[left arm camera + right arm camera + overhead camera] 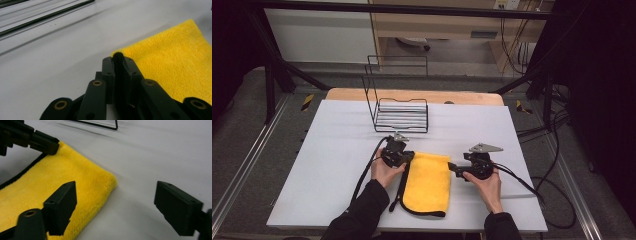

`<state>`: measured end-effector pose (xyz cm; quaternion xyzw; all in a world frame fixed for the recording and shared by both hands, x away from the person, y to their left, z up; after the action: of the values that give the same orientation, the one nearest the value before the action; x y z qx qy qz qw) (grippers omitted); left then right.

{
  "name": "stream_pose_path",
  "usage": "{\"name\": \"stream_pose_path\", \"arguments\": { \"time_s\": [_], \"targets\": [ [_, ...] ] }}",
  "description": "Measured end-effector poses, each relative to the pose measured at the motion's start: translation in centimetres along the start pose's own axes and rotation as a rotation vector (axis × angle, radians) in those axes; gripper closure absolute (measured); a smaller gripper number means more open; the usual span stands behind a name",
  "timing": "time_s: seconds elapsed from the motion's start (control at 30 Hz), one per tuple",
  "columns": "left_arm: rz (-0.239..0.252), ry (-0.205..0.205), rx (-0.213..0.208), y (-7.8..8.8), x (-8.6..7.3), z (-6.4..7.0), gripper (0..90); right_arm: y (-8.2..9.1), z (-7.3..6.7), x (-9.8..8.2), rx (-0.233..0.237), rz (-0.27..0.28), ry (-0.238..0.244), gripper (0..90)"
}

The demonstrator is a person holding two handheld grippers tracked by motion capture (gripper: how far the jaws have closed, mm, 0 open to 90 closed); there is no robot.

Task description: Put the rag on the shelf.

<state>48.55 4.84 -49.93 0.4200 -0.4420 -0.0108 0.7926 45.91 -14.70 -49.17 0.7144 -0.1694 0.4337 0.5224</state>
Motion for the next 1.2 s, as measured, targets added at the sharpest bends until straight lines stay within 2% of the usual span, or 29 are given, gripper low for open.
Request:
{"name": "stream_pose_path", "arguments": {
  "time_s": [0.17,0.27,0.43,0.8,1.2],
  "targets": [
    [-0.007,-0.028,0.001,-0.3,-0.5,-0.2,79.1,-1.4,-0.5,0.4,0.005,-0.023,-0.004,35.0],
    [0.000,-0.052,0.010,-0.5,-0.6,-0.3,78.1,-2.0,-0.4,0.1,-0.004,-0.044,-0.001,41.5],
    [-0.003,-0.047,0.005,-0.7,-0.6,-0.4,76.2,-2.5,-0.4,-0.3,0.000,-0.069,0.001,50.9],
    [0.000,-0.029,-0.012,-0.9,-0.7,-0.6,73.5,-3.1,-1.2,-0.7,0.041,-0.107,-0.050,68.9],
    [0.011,0.018,-0.044,-0.7,-0.6,-0.6,78.2,-3.0,-1.5,-0.7,0.069,-0.127,-0.092,82.5]
  ]
}}
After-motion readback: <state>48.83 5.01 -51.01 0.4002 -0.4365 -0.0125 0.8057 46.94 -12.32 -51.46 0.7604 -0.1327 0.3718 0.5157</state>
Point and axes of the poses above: each handheld gripper's, and its own axes: y roughly backward along the jaws, x roughly out of its top, z roughly to its right, the point moved 9 cm from there along -y, roughly forward along the jaws, and after that the axes turned 11 degrees about -x, right-handed, at the moved point
